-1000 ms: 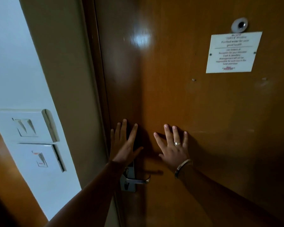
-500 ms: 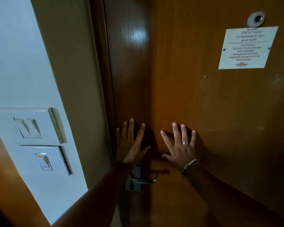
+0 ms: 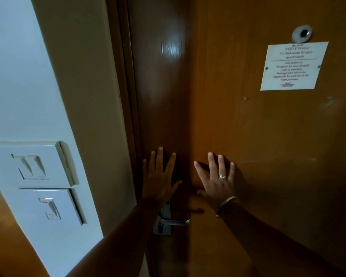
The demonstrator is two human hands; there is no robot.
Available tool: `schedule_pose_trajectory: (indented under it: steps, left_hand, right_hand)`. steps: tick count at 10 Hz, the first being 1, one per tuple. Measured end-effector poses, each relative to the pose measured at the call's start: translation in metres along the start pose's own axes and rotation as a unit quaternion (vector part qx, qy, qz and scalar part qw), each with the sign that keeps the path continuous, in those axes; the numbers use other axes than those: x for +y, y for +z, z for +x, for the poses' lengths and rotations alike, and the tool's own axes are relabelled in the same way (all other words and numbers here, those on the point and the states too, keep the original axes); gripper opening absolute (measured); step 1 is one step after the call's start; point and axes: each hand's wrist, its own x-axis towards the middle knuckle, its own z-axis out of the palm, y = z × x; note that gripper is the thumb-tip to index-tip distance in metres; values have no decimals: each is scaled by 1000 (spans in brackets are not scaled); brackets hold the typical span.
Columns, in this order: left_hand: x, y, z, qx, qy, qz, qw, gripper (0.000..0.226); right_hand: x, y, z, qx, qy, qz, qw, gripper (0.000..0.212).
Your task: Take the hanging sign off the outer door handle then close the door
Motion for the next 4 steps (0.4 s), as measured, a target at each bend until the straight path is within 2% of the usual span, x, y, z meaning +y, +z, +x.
schedule_pose_trajectory:
  steps: [3,4]
  left_hand:
    - [1,-4,-5,15,6,9,1000,102]
    - [1,-8,-6,53,10,-2,999,100]
  right_hand:
    - [0,1,-7,19,-10,29,999,79]
    - [-2,3,-2,110,-20,52,992,90]
